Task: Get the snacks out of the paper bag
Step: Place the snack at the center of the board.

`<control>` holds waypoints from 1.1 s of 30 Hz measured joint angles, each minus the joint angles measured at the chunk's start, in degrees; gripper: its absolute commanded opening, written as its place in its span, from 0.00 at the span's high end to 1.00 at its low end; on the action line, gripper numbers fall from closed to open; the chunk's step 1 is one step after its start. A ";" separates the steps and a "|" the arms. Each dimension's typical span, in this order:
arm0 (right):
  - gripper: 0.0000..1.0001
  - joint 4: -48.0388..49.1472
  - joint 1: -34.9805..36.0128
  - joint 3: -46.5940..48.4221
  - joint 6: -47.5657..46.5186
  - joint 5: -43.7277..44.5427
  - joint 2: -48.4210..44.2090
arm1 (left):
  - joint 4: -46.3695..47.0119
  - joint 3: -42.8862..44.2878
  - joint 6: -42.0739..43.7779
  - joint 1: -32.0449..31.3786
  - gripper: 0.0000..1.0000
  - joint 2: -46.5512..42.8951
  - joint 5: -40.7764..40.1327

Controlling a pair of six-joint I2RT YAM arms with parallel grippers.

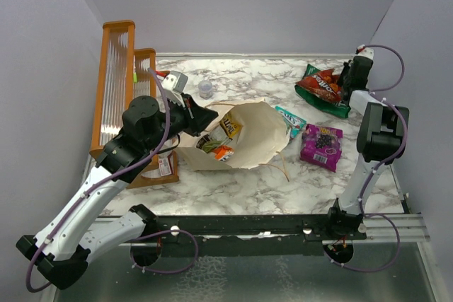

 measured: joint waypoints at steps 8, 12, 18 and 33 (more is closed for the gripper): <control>0.65 -1.51 -0.42 2.36 0.44 -1.51 0.94 | 3.19 -1.95 1.31 0.00 1.00 -0.02 8.28; 0.42 -4.33 -0.42 5.11 1.95 -4.81 0.81 | 6.49 -4.48 2.56 0.00 1.00 -0.15 14.05; 0.27 -10.69 -0.42 3.10 4.31 -11.21 -3.72 | 6.80 -6.21 6.40 0.00 1.00 -1.25 18.75; 0.19 -13.70 0.70 -14.19 5.20 -17.27 -30.62 | -0.46 -7.02 14.43 0.00 1.00 -5.46 19.78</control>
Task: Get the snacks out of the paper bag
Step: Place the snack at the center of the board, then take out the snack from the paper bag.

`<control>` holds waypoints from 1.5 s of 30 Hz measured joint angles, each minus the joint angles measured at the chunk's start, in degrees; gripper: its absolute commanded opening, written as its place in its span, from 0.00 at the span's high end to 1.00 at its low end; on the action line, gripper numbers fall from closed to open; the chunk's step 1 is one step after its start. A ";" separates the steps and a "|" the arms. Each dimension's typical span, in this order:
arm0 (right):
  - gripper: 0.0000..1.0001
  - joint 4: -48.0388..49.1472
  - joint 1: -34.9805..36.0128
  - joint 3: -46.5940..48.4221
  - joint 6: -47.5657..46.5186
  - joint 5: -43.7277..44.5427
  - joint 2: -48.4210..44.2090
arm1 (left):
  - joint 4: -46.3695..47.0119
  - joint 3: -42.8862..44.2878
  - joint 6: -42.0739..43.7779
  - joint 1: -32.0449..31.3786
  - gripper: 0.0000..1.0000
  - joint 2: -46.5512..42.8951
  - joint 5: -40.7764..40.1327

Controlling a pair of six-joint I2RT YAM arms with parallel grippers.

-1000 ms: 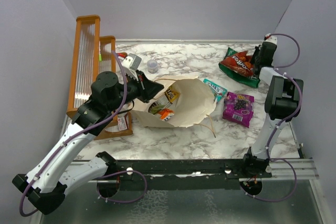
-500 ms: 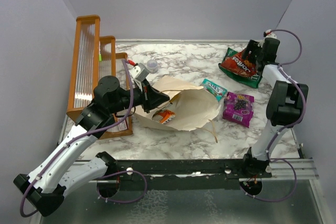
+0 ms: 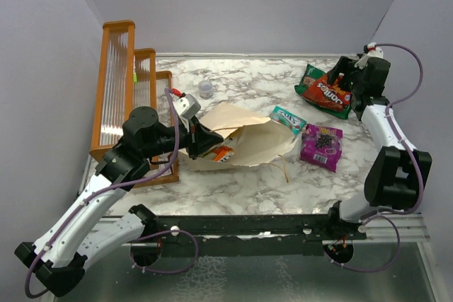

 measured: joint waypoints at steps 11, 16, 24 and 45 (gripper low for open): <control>0.21 2.08 17.97 -12.87 3.89 -12.90 -14.47 | 0.87 -1.51 -4.70 -0.02 1.00 -6.56 -12.02; 0.21 1.38 25.77 -13.79 4.52 -14.10 -18.12 | -0.72 3.98 -6.56 -0.13 1.00 -2.40 -27.06; 0.20 -4.15 25.86 -13.79 3.21 -11.08 -24.72 | -2.34 18.05 -2.12 -0.13 1.00 13.03 -36.37; 0.20 -13.38 25.86 -13.25 -1.18 -3.89 -33.68 | -2.36 43.12 14.67 12.63 1.00 36.94 -24.24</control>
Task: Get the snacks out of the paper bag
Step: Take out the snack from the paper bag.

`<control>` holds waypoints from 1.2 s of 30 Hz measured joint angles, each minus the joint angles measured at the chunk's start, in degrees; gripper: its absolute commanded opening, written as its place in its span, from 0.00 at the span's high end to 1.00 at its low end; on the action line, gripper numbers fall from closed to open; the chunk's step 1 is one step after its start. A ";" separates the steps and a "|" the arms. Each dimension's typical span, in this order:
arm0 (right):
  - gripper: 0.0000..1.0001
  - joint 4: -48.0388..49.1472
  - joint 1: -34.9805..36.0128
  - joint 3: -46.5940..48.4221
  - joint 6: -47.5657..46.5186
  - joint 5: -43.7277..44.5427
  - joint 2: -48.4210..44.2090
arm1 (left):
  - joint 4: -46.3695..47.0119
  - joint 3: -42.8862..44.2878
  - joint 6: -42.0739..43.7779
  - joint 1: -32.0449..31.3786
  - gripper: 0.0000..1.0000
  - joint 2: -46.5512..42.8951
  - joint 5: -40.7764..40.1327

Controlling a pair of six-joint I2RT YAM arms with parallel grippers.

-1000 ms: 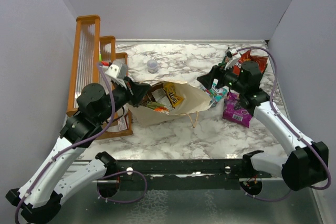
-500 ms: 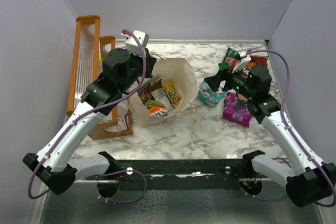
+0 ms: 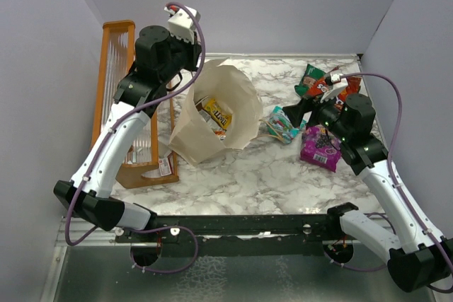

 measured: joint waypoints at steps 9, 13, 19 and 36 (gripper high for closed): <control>0.20 -0.79 0.00 -0.48 -0.85 0.11 -1.88 | 0.26 7.21 5.27 1.40 1.00 5.86 10.40; 0.20 -1.33 -0.02 -0.48 -2.01 -2.12 -2.49 | 1.31 6.67 6.54 1.75 1.00 5.77 17.00; 0.22 -2.10 -0.02 -0.57 -6.29 -13.20 -4.35 | 8.44 -6.69 3.26 1.73 1.00 -0.17 29.66; 0.26 3.48 1.84 -7.91 -19.96 -40.83 -12.79 | 25.79 -31.56 -22.84 1.33 1.00 -18.34 43.60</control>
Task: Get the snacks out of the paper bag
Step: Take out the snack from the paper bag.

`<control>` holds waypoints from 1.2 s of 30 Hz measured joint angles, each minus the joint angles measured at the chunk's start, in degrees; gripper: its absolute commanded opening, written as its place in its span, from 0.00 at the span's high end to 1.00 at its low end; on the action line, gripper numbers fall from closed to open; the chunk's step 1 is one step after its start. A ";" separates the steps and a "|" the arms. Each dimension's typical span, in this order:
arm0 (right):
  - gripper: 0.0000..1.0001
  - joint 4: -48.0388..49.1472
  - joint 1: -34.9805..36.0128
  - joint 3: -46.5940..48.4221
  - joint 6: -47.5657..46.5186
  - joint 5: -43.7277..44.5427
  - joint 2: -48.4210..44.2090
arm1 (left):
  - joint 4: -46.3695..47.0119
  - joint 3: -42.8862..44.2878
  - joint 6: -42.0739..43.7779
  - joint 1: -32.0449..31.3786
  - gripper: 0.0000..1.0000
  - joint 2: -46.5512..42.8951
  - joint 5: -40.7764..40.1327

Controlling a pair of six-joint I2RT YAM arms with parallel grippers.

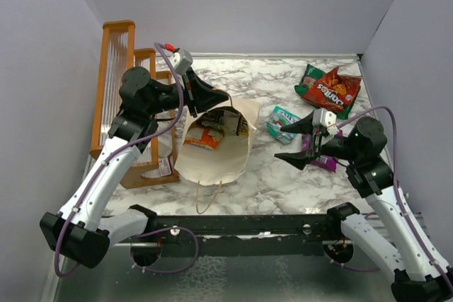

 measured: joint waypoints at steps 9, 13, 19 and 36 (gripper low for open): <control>0.30 0.57 9.66 3.34 -1.92 1.68 4.66 | -2.56 -0.31 -3.58 0.00 1.00 -1.05 -5.05; 0.32 0.92 21.05 5.35 -3.69 10.03 8.07 | -6.12 0.39 -4.13 0.00 1.00 -1.18 -10.56; 0.32 0.55 41.53 9.55 -9.49 30.47 17.64 | -8.70 0.57 -5.03 0.00 1.00 -2.27 -14.64; 0.29 4.04 54.64 20.50 -28.06 79.87 44.00 | -10.21 0.57 -7.21 0.00 1.00 -5.53 -15.30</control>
